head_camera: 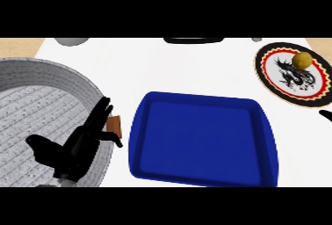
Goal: Pick the lemon from the tray and place it in the plate
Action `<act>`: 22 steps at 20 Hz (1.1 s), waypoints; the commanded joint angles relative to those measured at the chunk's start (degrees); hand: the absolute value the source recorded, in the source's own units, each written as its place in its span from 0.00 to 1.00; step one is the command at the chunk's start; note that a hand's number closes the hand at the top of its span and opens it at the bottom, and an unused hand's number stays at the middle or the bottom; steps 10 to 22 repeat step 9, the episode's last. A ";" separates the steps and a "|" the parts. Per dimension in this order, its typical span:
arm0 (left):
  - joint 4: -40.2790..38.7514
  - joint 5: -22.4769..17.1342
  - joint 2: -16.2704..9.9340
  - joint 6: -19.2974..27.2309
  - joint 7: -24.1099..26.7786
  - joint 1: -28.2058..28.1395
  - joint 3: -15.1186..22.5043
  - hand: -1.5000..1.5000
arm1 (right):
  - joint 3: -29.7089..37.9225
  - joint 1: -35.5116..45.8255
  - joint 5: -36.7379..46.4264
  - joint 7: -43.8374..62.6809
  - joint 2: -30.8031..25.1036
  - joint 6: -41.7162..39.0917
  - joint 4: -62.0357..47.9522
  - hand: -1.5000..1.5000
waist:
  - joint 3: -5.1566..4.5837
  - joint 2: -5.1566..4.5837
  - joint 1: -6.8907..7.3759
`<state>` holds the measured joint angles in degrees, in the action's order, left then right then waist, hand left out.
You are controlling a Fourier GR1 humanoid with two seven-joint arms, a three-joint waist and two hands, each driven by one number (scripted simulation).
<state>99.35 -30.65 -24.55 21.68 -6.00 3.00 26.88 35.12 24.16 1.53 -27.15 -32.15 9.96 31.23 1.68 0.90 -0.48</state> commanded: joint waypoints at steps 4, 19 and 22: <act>-11.04 0.62 -1.82 0.09 -0.08 -4.50 -1.36 0.50 | -1.06 -5.14 0.60 -3.08 1.42 -1.16 0.65 0.00 | -1.77 -1.19 -0.59; -12.50 0.92 -0.99 0.82 -1.25 -1.98 -1.59 0.50 | -1.35 -6.96 0.61 -3.94 1.96 -1.20 1.34 0.00 | -1.75 -1.25 -0.88; -12.50 0.92 -0.99 0.82 -1.25 -1.98 -1.59 0.50 | -1.35 -6.96 0.61 -3.94 1.96 -1.20 1.34 0.00 | -1.75 -1.25 -0.88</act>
